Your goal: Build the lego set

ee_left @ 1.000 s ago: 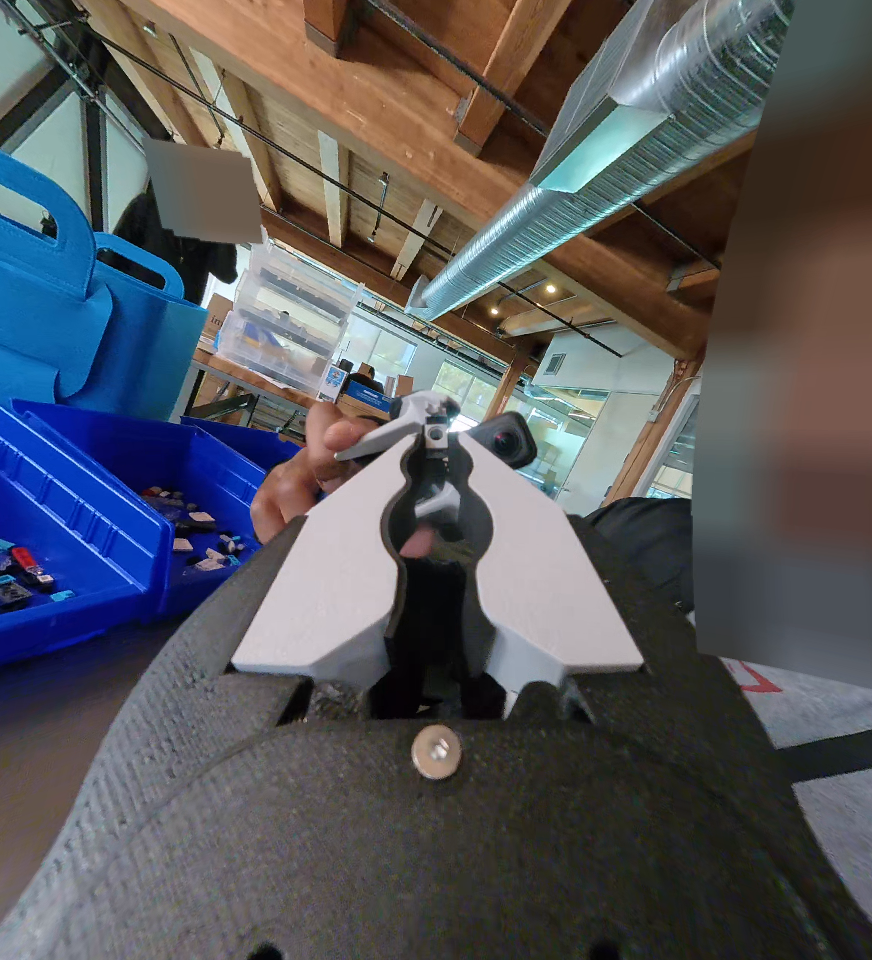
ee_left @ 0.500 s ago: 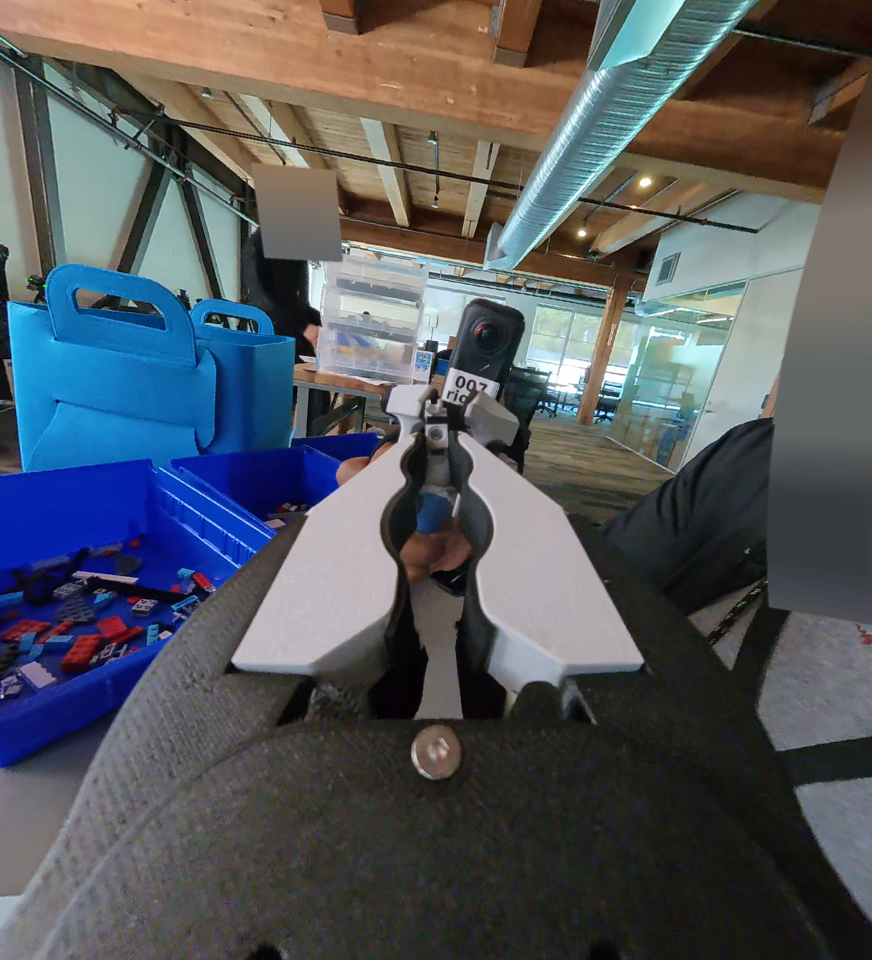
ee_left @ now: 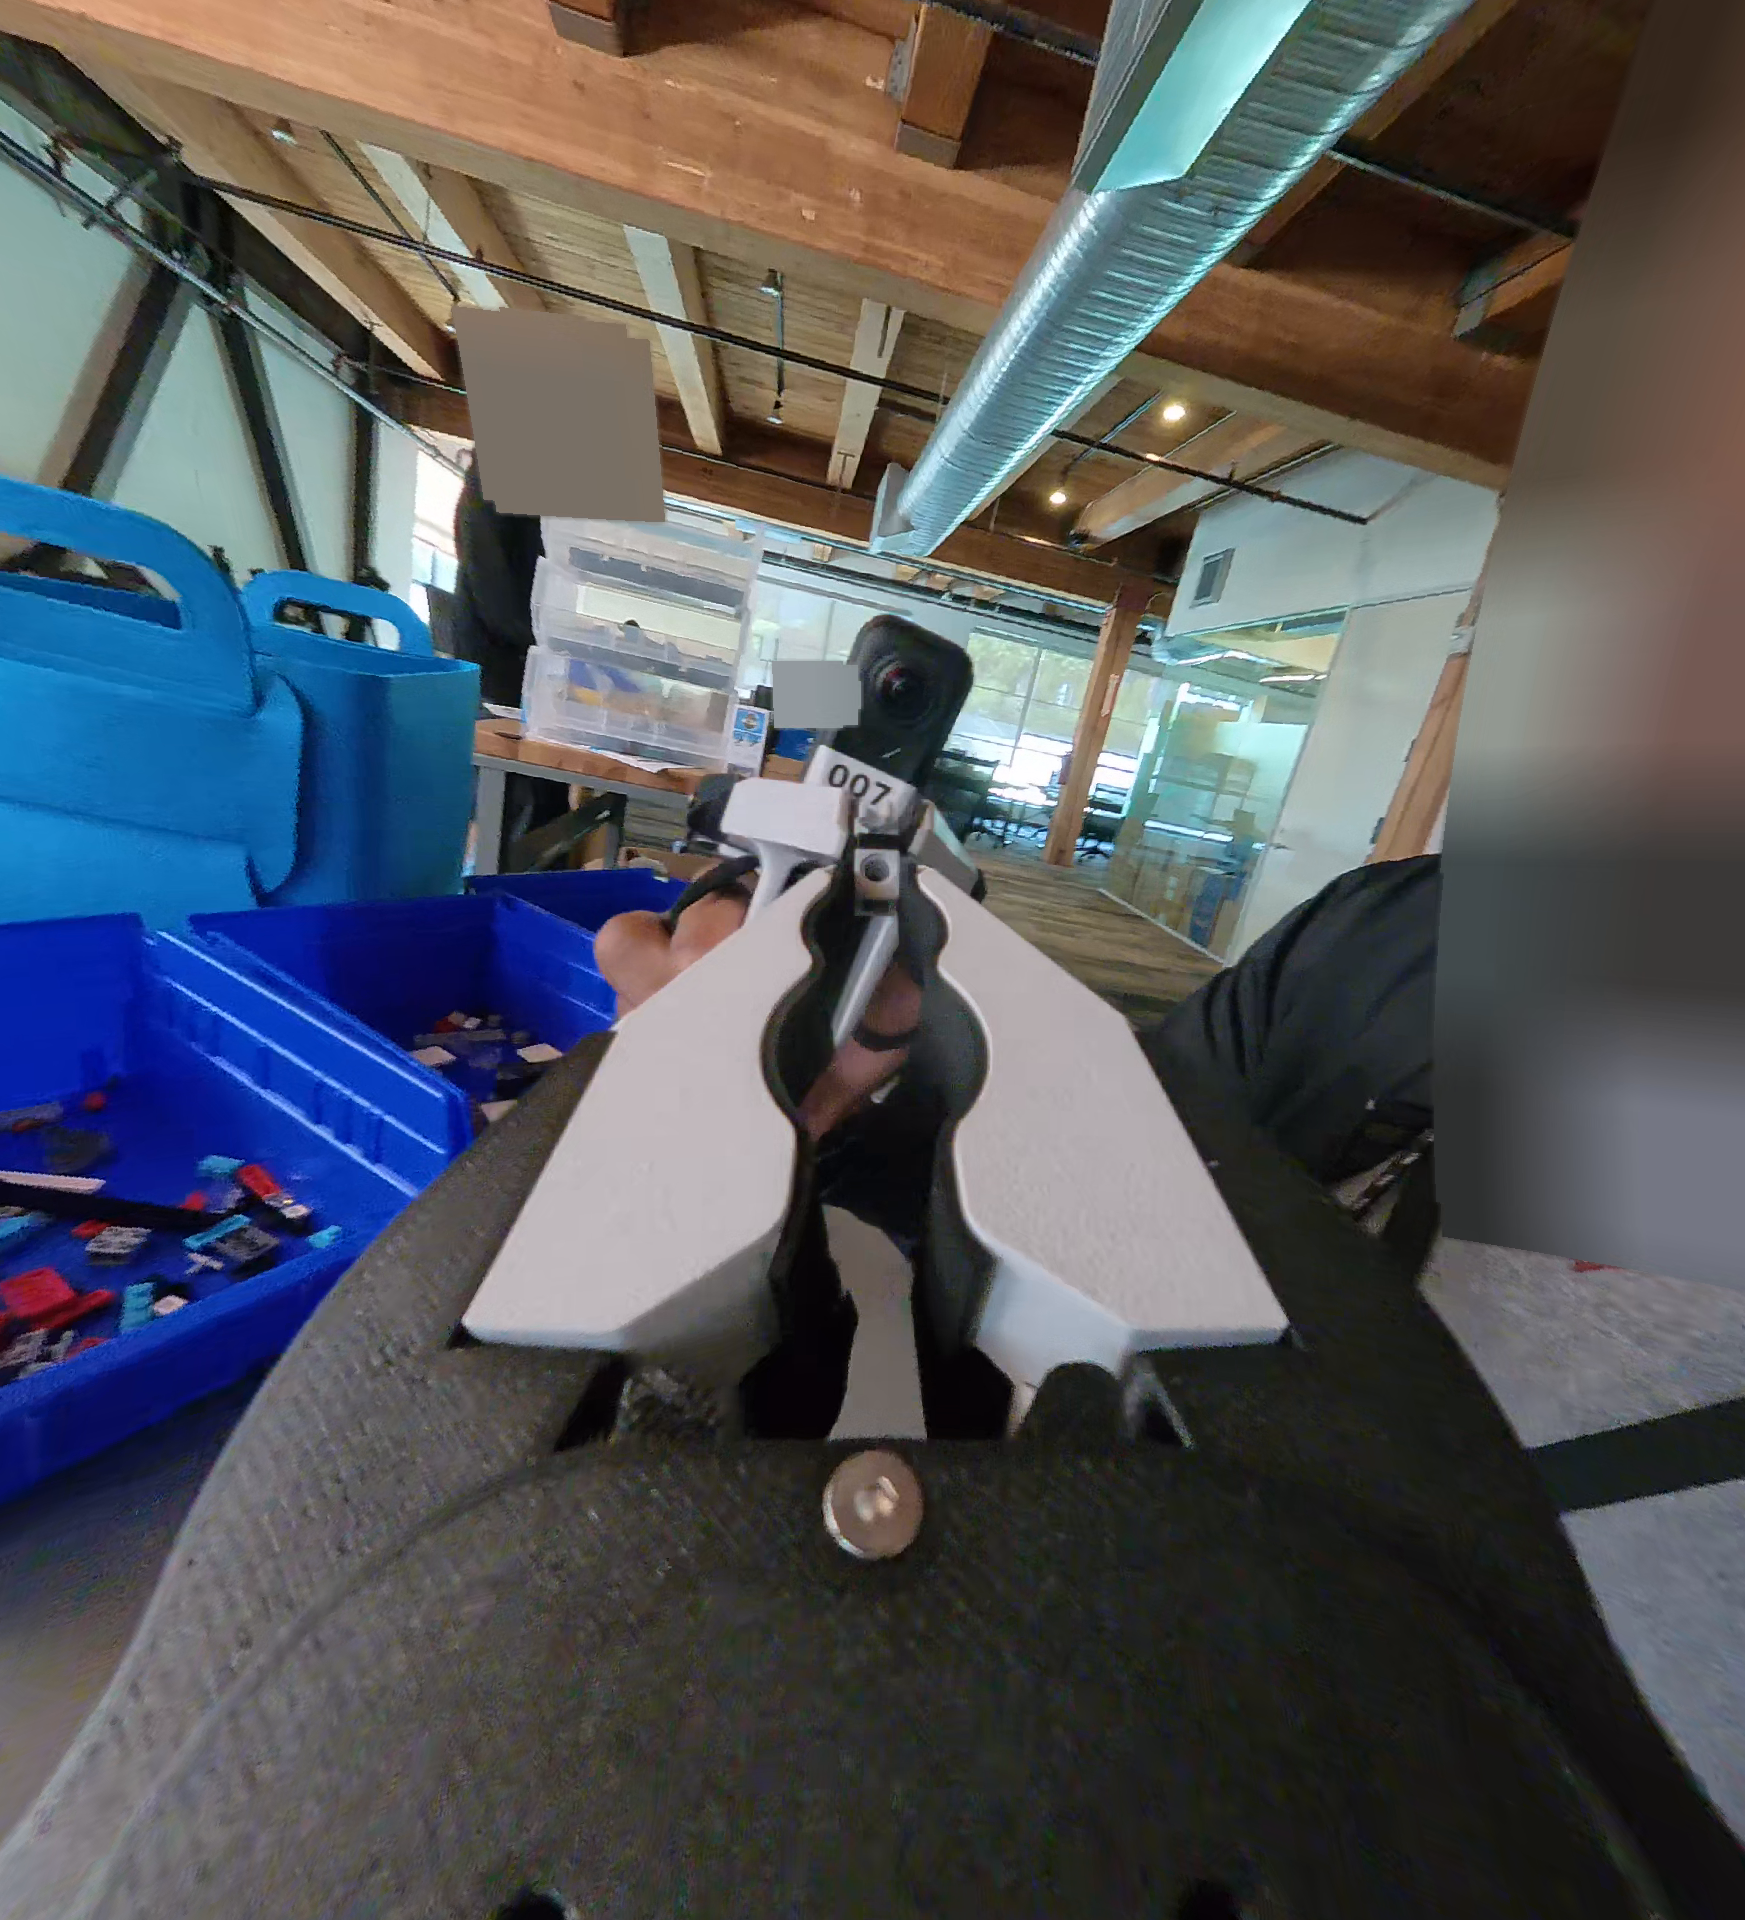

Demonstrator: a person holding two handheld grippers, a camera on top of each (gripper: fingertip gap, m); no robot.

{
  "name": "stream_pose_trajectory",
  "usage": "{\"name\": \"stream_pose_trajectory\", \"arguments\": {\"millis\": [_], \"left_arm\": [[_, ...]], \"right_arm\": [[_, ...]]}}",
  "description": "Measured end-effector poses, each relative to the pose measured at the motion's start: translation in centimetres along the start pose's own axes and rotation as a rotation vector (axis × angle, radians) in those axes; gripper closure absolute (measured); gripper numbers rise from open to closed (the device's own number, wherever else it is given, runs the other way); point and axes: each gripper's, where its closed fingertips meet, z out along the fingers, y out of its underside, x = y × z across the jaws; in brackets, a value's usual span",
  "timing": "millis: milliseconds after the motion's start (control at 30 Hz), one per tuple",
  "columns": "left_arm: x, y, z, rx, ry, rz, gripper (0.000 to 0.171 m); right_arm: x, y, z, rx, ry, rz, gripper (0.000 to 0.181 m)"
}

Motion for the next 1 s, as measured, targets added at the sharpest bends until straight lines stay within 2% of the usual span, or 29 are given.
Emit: {"name": "stream_pose_trajectory", "arguments": {"millis": [200, 467, 700, 1000], "left_arm": [[-0.08, 0.13, -0.05, 0.022, 0.055, -0.117, 0.163], [-0.11, 0.08, -0.08, 0.040, 0.081, -0.166, 0.163], [-0.54, 0.05, -0.07, -0.035, -0.072, 0.066, 0.163], [-0.59, -0.20, -0.04, -0.072, -0.166, 0.214, 0.163]], "right_arm": [[-0.09, 0.24, -0.04, -0.020, -0.050, -0.011, 0.173], [-0.02, 0.29, -0.03, -0.033, -0.068, -0.003, 0.173], [0.36, 0.34, -0.07, -0.037, 0.003, 0.042, 0.173], [0.44, 0.07, 0.00, -0.051, 0.052, 0.040, 0.172]]}}
